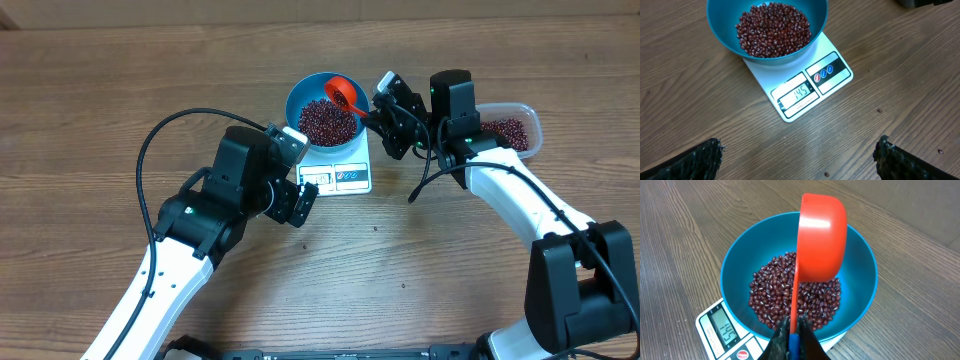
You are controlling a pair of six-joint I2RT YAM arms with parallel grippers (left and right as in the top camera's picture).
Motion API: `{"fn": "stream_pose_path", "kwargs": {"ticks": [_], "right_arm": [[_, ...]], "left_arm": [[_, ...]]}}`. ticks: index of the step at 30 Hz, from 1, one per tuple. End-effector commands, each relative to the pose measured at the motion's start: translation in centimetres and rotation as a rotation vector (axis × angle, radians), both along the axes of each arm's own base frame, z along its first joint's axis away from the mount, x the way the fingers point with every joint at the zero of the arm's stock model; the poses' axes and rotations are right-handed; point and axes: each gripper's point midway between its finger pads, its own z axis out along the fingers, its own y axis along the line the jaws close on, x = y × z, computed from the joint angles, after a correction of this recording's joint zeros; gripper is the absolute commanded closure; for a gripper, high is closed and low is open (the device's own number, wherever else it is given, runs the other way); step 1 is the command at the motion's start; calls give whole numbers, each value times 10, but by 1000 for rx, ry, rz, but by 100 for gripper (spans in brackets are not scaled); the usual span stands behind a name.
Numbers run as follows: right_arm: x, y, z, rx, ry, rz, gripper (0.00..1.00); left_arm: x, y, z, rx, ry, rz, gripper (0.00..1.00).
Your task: Scoop item into bowl and weigh 150g on scale
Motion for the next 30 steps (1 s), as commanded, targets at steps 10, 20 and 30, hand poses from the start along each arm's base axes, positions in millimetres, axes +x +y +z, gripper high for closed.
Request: {"fn": "stream_pose_path", "kwargs": {"ticks": [10,20,30], "right_arm": [[1,0,2,4,-6,6,96],[1,0,2,-10,-23,12,96],[5,-8,-4,-33,0,-41,96]], "left_arm": [[1,-1,-1,-9,8,5,0],[1,-1,-1,-9,8,5,0],[1,-1,-1,-9,8,5,0]]}}
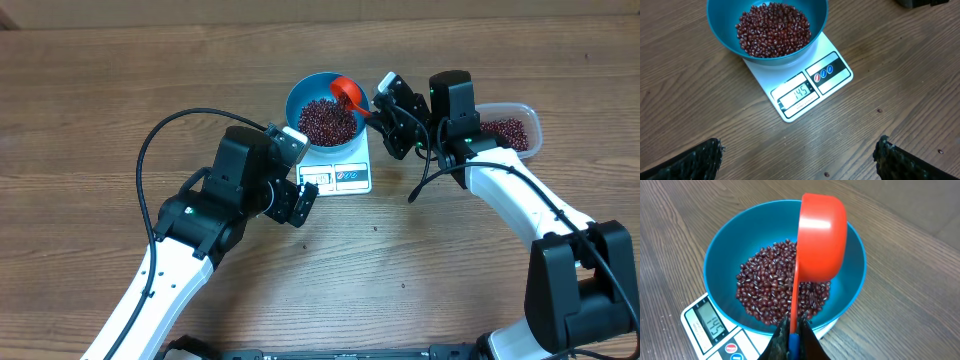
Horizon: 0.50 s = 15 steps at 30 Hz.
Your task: Scoop item into bowl and weigh 150g on scale
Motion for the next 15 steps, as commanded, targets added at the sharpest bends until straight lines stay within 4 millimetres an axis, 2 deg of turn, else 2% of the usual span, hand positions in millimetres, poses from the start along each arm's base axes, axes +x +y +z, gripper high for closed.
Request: {"fn": "stream_pose_path", "kwargs": {"ticks": [1,9,15], "right_arm": [[1,0,3,13,-1,-4,96],[1,0,3,91,97,-86,96],[-2,4,5,121,118,-71,96]], "left_arm": [[1,-1,-1,-9,8,5,0],[1,-1,-1,-9,8,4,0],[1,-1,-1,-9,8,5,0]]}}
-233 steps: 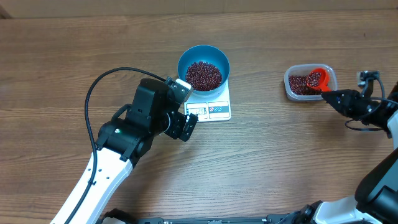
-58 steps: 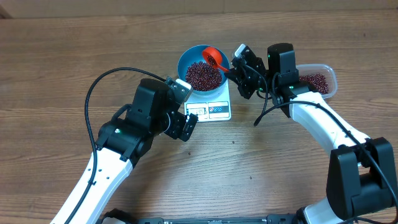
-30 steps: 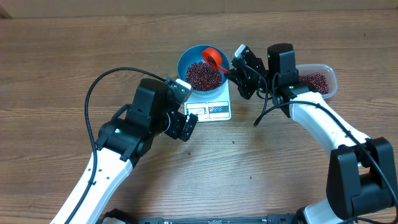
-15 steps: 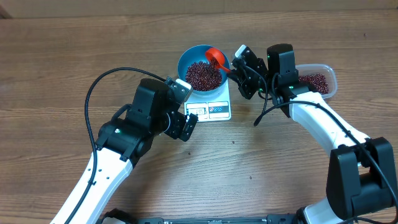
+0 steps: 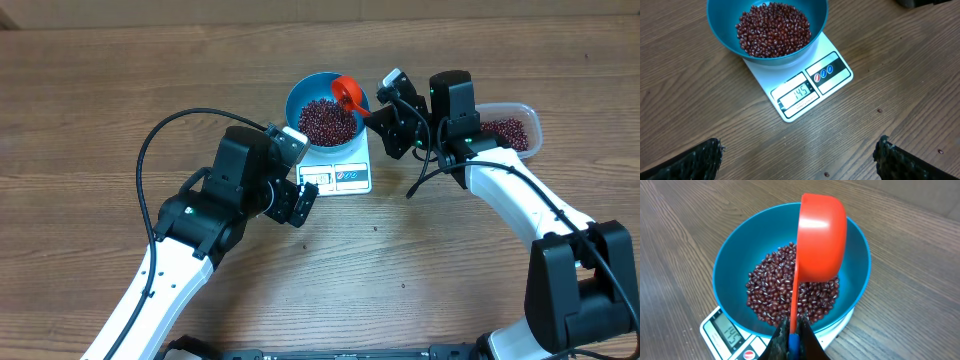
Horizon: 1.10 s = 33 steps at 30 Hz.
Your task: Scoop item into bowl and weigh 150g on scale
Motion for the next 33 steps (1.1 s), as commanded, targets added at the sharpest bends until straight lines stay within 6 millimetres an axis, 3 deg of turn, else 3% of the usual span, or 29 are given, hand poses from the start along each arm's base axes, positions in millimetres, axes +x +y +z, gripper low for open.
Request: {"fn": "stream_pose_path", "kwargs": {"ticks": [1,33], "right_arm": [[0,2,4,30,12,-1,96],[-4,5,5,41,10,33,96]], "left_arm": [[1,-1,-1,-9,8,5,0],[1,-1,-1,-9,8,5,1]]}}
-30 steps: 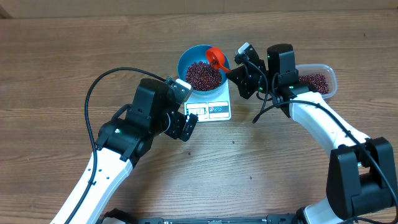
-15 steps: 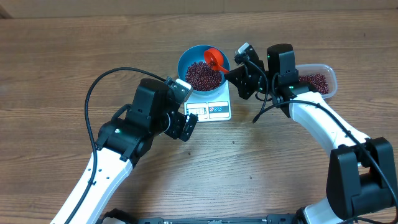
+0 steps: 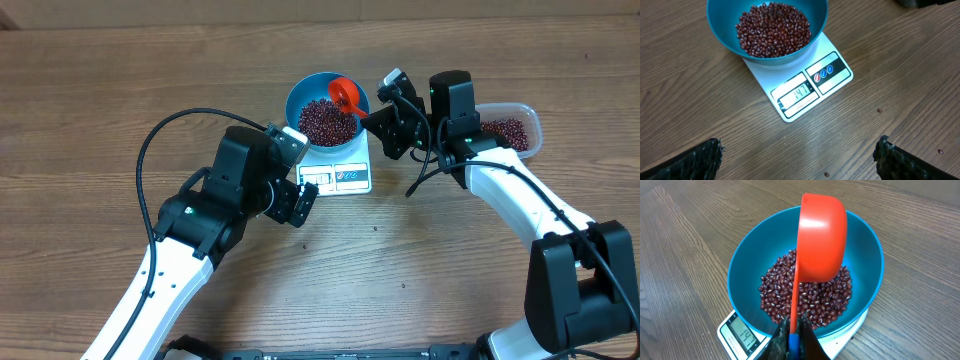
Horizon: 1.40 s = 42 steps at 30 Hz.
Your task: Scoop item into bowl and weigh 150g on scale
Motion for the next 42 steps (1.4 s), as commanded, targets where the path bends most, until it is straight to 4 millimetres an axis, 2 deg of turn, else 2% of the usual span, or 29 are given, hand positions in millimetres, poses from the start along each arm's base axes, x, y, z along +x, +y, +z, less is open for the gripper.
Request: {"fn": "stream_pose_path", "kwargs": {"ticks": [1,6,10,17,19,27,30,33,34,37,39,42], "right_arm": [[1,0,2,-38,-71,53,96],[13,-16,-4,-231,-229,85,96],[17,-18,-2,-342,-370,178,96],[26,-22,9,-373,-428,154,96],[24,-22,16,-367,-435,147,96],[14,-28,78,-144,-342,-65,96],[5,-36,96,-105,-321,-110,96],[2,-69,106,-131,-279,-258,96],[0,-85,107,-156,-262,-315,96],[-8,-117,106,-185,-205,-426,96],[-12,-136,101,-206,-162,-491,96],[-22,-170,83,-251,-61,-586,96]], "left_arm": [[1,-1,-1,-9,7,5,0],[1,-1,-1,-9,7,5,0],[1,-1,-1,-9,7,5,0],[1,-1,-1,-9,7,5,0],[1,-1,-1,-9,7,4,0],[1,-1,-1,-9,7,5,0],[1,-1,-1,-9,7,5,0],[1,-1,-1,-9,7,5,0],[1,-1,-1,-9,7,5,0],[1,-1,-1,-9,7,5,0],[1,-1,-1,-9,7,5,0],[1,-1,-1,-9,7,5,1]]}}
